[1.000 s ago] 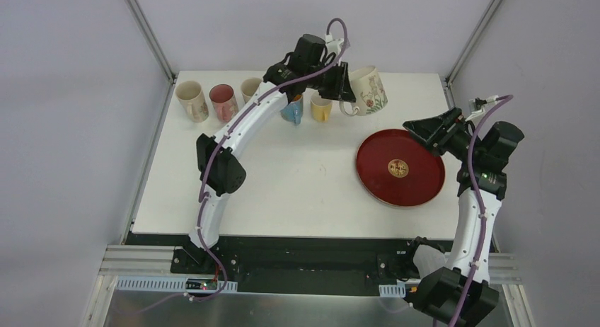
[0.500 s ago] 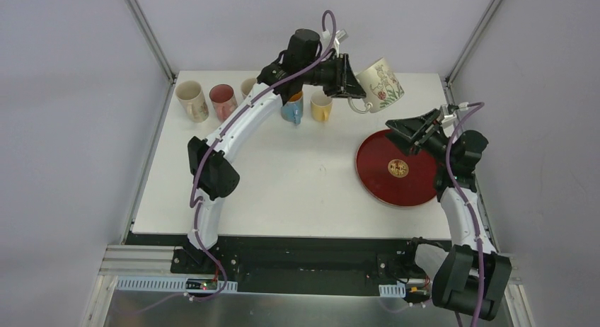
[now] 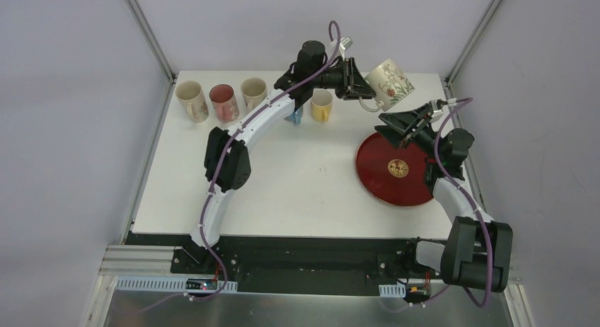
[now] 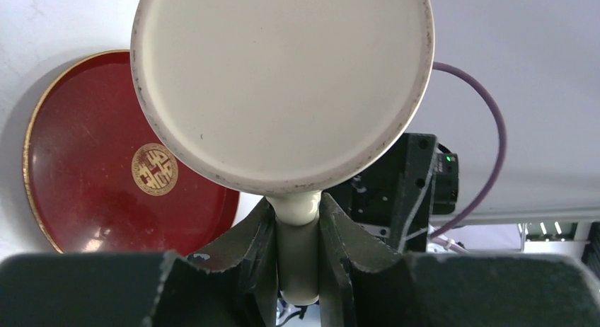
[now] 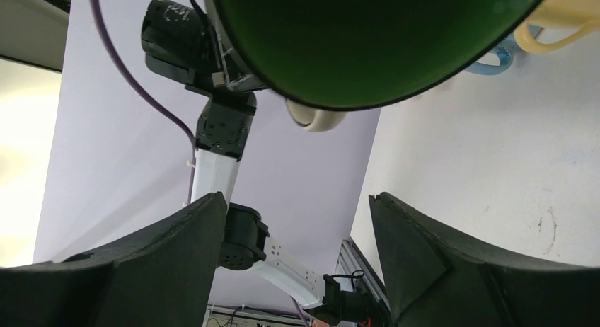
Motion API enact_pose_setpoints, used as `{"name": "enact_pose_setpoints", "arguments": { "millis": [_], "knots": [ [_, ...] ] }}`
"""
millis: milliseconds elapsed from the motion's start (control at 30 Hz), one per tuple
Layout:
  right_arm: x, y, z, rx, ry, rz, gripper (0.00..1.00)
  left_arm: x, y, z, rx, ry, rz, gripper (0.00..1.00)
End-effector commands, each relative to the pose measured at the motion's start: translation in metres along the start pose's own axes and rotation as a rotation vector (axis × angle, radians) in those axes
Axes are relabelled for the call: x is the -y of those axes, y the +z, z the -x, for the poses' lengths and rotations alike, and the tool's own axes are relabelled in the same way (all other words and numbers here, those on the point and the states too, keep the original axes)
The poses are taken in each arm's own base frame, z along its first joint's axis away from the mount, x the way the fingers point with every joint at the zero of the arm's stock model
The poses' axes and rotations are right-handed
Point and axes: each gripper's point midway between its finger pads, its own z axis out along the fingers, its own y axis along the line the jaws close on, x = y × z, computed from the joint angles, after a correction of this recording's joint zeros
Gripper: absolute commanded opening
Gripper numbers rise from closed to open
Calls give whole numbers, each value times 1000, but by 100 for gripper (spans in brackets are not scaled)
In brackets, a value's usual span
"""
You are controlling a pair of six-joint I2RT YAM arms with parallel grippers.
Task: Turn the mug right side up
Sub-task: Turn over the cup on the tray.
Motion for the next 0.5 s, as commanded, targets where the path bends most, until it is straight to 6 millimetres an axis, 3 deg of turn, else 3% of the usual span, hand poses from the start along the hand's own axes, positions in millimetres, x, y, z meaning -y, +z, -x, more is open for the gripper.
{"name": "enact_pose_setpoints", "arguments": {
  "millis": [0, 133, 333, 467],
  "knots": [
    [-27, 9, 11, 22, -98, 93, 81, 59, -9, 42, 139, 126, -215, 0],
    [-22, 14, 21, 54, -106, 81, 80, 61, -2, 58, 202, 113, -249, 0],
    [-1, 20, 37, 129, -93, -4, 79, 55, 5, 53, 196, 91, -261, 0],
    [8, 24, 36, 124, -48, -11, 79, 62, 5, 53, 201, 97, -288, 0]
  ]
}}
